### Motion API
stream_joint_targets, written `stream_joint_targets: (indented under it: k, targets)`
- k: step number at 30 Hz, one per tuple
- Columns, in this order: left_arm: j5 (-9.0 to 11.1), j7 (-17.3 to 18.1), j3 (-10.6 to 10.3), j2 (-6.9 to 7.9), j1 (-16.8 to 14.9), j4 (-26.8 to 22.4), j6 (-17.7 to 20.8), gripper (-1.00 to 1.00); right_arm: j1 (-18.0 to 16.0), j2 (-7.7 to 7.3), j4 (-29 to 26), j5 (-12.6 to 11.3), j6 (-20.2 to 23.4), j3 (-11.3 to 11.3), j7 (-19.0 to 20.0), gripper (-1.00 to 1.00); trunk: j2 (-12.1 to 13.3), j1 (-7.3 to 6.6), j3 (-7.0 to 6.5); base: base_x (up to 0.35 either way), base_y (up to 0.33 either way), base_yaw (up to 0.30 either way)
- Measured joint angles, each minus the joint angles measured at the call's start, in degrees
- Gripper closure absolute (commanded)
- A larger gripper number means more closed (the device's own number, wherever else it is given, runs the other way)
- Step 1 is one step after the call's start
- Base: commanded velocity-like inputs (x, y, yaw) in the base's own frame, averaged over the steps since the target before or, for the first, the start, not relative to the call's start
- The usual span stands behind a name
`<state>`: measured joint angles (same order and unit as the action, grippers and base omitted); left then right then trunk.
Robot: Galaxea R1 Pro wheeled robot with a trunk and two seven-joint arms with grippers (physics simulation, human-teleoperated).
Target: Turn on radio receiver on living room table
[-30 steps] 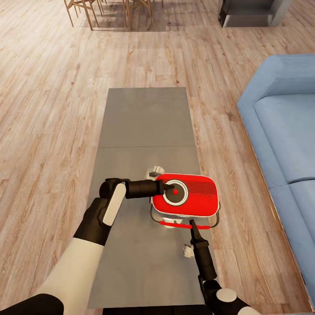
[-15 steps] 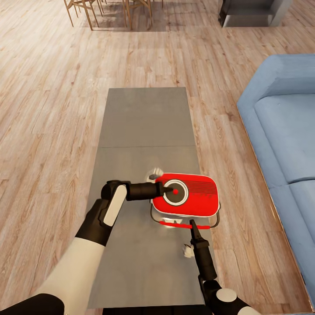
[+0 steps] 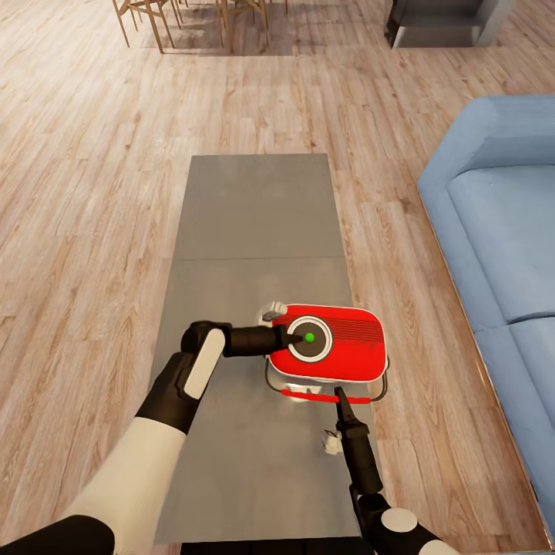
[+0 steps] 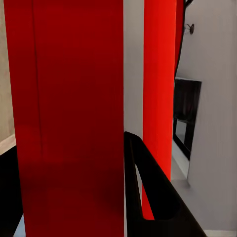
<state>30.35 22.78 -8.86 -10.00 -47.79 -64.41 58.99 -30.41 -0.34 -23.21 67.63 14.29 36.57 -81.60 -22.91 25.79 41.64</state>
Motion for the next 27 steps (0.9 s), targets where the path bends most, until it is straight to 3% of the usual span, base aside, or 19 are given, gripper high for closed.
stream_joint_targets:
  k: [12, 16, 19, 27]
  targets:
    - [5.1, -0.8, 0.0, 0.0, -2.6, 5.2, -0.2, 1.0, 0.0, 0.06, 0.1, 0.0, 0.1, -0.4, 0.1, 1.0, 0.0, 0.0, 0.0, 0.0, 0.0, 0.0]
    - [5.3, -0.9, 0.0, 0.0, -2.6, 5.0, -0.3, 1.0, 0.0, 0.07, 0.0, 0.1, 0.1, 0.0, 0.0, 1.0, 0.0, 0.0, 0.0, 0.0, 0.0, 0.0]
    - [5.6, -0.8, 0.0, 0.0, -2.7, 4.2, -0.4, 1.0, 0.0, 0.01, 0.0, 0.1, 0.1, 0.1, 0.4, 1.0, 0.0, 0.0, 0.0, 0.0, 0.0, 0.0]
    - [11.0, -0.2, -0.3, 0.0, -2.7, -3.5, 0.0, 1.0, 0.0, -0.29, 0.1, -0.3, -0.2, -0.2, 4.3, 1.0, 0.0, 0.0, 0.0, 0.0, 0.0, 0.0]
